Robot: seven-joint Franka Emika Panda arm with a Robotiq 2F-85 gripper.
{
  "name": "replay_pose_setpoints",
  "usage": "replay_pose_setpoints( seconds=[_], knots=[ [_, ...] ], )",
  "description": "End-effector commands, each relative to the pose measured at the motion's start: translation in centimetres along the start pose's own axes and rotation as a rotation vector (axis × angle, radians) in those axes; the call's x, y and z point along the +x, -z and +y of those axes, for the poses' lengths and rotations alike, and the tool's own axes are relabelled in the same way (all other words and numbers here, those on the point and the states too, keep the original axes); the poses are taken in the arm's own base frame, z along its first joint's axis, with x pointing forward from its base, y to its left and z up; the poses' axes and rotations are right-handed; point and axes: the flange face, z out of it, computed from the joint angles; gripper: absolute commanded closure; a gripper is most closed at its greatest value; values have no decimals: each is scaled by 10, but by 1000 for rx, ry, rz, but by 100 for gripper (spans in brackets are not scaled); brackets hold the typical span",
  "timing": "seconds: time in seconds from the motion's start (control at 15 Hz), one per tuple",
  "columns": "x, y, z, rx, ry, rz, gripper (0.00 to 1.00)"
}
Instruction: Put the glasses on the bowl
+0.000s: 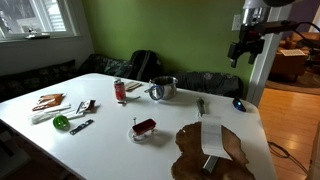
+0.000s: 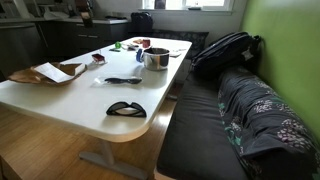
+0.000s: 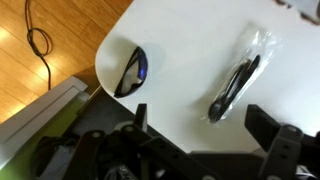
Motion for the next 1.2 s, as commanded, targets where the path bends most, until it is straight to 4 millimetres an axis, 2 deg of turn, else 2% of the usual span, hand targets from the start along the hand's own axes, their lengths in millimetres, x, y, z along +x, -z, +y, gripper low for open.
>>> replay_pose_setpoints(
  seconds=[0.0, 0.13, 0.27, 0.33, 0.4, 0.47, 0.6, 0.8, 1.13],
  knots=[
    [25, -72, 50, -7, -196, 42, 0],
    [32, -119, 72, -22, -310, 4, 0],
    [35, -168, 85, -43, -399, -74, 0],
    [37, -187, 84, -49, -426, -133, 0],
    [26, -149, 86, -33, -362, -72, 0],
    [27, -169, 88, -42, -384, -108, 0],
    [32, -189, 87, -52, -400, -136, 0],
    [38, -189, 84, -50, -404, -129, 0],
    [51, -216, 72, 15, -396, -46, 0]
  ],
)
